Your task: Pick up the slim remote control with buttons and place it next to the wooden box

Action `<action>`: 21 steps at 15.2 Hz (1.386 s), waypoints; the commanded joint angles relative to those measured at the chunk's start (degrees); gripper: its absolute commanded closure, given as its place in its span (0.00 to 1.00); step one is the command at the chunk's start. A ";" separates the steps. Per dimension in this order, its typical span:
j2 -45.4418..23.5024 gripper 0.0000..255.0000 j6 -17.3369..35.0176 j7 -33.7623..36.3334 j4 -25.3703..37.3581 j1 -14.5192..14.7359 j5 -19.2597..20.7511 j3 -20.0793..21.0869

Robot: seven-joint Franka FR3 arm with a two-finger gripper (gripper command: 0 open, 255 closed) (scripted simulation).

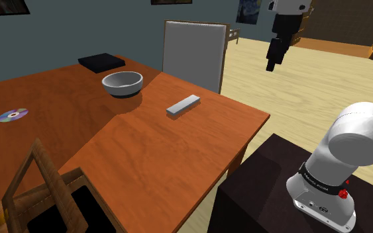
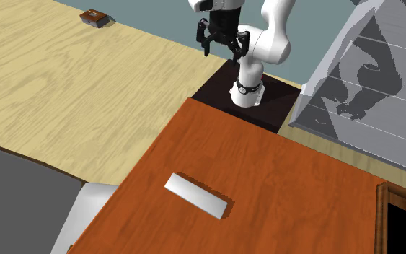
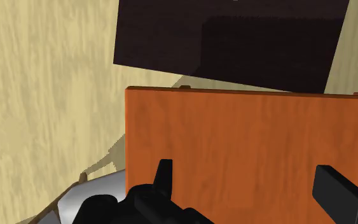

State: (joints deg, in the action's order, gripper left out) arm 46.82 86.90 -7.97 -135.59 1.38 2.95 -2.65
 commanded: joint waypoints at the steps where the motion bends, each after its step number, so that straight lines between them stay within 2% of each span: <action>1: 0.00 0.00 0.00 0.00 0.00 0.00 0.00 0.00; 10: -16.95 0.00 14.73 -19.67 2.77 5.94 2.59 -6.52; 16: -29.43 0.00 22.40 -32.65 7.79 9.76 1.48 -9.08; 21: -39.73 0.00 27.13 -43.31 13.31 12.29 -0.75 -9.68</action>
State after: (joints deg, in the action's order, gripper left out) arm 9.48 112.88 -48.96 -123.55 13.13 2.75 -12.29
